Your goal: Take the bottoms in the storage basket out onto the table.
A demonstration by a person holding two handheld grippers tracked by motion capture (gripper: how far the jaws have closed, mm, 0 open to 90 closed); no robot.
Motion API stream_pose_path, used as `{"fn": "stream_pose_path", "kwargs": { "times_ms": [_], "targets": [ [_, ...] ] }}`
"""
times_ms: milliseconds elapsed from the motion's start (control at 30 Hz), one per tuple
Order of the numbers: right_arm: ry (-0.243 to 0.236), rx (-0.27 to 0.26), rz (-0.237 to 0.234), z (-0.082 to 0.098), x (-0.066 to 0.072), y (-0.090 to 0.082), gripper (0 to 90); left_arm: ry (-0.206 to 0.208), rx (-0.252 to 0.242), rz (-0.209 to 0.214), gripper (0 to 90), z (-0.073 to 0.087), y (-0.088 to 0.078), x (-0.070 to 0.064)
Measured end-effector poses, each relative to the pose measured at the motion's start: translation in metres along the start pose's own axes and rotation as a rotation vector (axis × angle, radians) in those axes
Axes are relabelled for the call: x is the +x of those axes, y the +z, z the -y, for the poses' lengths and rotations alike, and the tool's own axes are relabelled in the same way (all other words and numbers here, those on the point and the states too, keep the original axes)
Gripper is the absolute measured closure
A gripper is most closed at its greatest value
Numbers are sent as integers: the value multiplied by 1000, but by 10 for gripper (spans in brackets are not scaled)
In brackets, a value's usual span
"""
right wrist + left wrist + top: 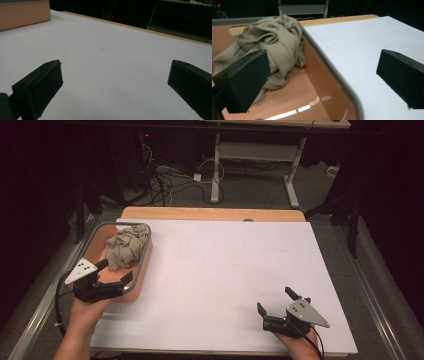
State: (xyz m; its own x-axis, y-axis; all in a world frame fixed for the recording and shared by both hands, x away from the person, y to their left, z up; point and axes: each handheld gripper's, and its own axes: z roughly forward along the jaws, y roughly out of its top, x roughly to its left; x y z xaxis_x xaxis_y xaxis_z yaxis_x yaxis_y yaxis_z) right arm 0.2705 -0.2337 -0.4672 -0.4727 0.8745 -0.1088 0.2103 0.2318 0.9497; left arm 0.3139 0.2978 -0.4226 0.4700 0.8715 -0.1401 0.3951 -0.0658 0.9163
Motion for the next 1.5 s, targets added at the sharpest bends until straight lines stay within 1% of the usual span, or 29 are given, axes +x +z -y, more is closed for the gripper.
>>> {"fn": "stream_pose_path", "kwargs": {
  "times_ms": [67,133,200,300,333,367,400,500,533,633,667,767,867,900,933,1000,1100,1200,1333,1500],
  "targets": [
    [16,-16,0,0,-2,-4,7,7,-7,2,0,-4,3,-4],
    [11,-20,-4,0,-2,-6,6,6,-6,7,0,-9,9,-7],
    [10,-20,-9,1,-2,-7,7,10,8,27,0,-13,15,-10],
    [10,-22,-11,1,-1,-8,7,20,1,34,0,-21,21,-14],
    [11,-24,-11,0,-1,-8,7,18,-2,33,0,-22,23,-14],
    [11,-24,-12,0,-1,-8,7,4,4,33,0,-25,25,-14],
    [12,-26,-11,0,-1,-9,7,-1,7,37,0,-29,27,-14],
    [11,-27,-13,0,0,-8,7,15,8,31,0,-38,31,-14],
    [8,-27,-15,0,0,-8,7,26,4,33,0,-41,33,-15],
    [8,-26,-15,0,1,-8,7,36,12,34,0,-48,38,-14],
    [7,-24,-14,0,1,-8,7,38,23,26,0,-50,40,-13],
    [6,-19,-14,1,1,-8,7,40,25,28,0,-54,45,-8],
    [6,-18,-14,2,1,-9,7,58,42,24,0,-58,51,-6],
    [8,-19,-14,2,1,-9,7,58,45,25,0,-59,52,-5],
    [8,-17,-15,2,2,-9,7,40,59,33,0,-62,56,-2],
    [7,-16,-15,2,2,-8,7,38,60,31,0,-64,58,-1],
    [7,-15,-15,2,2,-8,7,47,58,20,0,-68,63,1],
    [10,-18,-14,2,2,-9,7,37,69,9,0,-71,70,8],
    [11,-17,-13,2,2,-9,7,36,99,-17,0,-74,81,19],
    [11,-15,-11,2,1,-9,8,20,135,-49,0,-74,93,33]
  ]
}}
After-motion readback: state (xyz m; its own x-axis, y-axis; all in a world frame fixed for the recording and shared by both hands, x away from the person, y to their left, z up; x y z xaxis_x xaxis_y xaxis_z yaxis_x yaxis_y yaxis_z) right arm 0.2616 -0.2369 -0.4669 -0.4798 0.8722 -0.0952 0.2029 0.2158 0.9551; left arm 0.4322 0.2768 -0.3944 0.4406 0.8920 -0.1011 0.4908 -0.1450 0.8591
